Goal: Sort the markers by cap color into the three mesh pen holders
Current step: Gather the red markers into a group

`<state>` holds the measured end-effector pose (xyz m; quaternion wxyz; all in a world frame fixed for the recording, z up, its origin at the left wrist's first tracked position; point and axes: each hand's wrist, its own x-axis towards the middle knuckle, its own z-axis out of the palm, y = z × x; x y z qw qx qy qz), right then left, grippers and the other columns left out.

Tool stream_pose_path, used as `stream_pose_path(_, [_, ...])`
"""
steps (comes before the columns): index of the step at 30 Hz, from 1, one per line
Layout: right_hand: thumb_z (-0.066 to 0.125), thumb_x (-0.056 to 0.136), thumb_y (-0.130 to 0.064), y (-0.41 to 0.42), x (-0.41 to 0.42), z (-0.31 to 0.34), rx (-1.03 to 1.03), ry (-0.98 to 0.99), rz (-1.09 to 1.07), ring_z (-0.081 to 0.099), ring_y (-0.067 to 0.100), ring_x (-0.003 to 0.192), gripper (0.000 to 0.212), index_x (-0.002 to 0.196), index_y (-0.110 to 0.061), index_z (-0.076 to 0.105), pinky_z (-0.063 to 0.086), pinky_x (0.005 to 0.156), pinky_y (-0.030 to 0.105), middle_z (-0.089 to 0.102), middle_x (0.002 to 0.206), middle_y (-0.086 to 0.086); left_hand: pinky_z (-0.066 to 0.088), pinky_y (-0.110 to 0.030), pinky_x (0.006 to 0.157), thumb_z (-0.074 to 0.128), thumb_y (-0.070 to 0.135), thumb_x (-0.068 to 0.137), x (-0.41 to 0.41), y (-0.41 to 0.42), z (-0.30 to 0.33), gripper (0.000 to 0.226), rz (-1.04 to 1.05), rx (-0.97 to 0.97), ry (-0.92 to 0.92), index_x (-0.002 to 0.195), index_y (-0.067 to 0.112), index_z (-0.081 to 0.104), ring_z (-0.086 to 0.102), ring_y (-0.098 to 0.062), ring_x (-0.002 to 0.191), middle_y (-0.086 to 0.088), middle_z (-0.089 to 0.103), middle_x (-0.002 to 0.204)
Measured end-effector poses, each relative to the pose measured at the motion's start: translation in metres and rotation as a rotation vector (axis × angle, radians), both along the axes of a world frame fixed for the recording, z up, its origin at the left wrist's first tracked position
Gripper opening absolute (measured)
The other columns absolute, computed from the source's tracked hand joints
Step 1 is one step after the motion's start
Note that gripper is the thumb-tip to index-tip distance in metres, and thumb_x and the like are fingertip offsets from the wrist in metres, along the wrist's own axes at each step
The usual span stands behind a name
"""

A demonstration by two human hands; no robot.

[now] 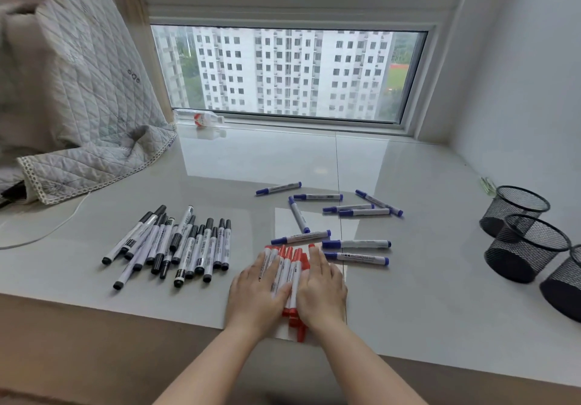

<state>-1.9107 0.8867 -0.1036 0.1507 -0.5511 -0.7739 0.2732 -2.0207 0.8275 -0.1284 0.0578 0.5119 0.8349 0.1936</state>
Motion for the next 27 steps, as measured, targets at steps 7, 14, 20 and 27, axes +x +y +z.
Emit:
stream_pose_path(7, [0.018,0.100,-0.031,0.004,0.003,-0.005,0.023,-0.035,0.061,0.003,0.015,0.145,0.049,0.149,-0.025,0.015,0.002,0.117,0.034,0.002,0.158,-0.008,0.006,-0.034,0.118,0.023,0.058,0.092,0.000,-0.002,-0.001,0.058,-0.053,0.022,0.019,0.146,0.037,0.019,0.001,-0.008,0.144,0.012,0.000,0.158])
stream_pose_path(14, [0.017,0.098,-0.040,0.007,0.000,-0.008,0.030,-0.028,0.112,0.001,0.009,0.145,0.052,0.148,-0.027,0.016,0.001,0.117,0.034,0.002,0.159,-0.007,0.006,-0.032,0.116,0.025,0.062,0.090,0.002,-0.005,0.004,0.059,-0.025,0.068,-0.070,0.144,0.038,0.025,0.004,-0.005,0.143,0.013,0.006,0.157])
stream_pose_path(20, [0.022,0.098,-0.042,0.010,0.003,-0.011,0.059,-0.037,0.153,0.001,0.010,0.145,0.050,0.147,-0.031,0.022,-0.001,0.116,0.034,0.002,0.158,-0.008,0.004,-0.030,0.116,0.027,0.064,0.087,0.000,-0.005,0.004,0.062,-0.003,0.053,-0.064,0.144,0.038,0.026,0.003,-0.006,0.144,0.012,0.007,0.157])
stream_pose_path(27, [0.022,0.099,-0.037,0.014,0.003,-0.008,0.032,-0.014,0.139,0.002,0.009,0.145,0.049,0.147,-0.029,0.020,0.000,0.116,0.031,0.004,0.158,-0.008,0.007,-0.030,0.116,0.035,0.070,0.081,0.002,-0.004,0.007,0.065,0.024,0.052,-0.063,0.140,0.044,0.030,0.007,-0.008,0.144,0.012,0.007,0.157])
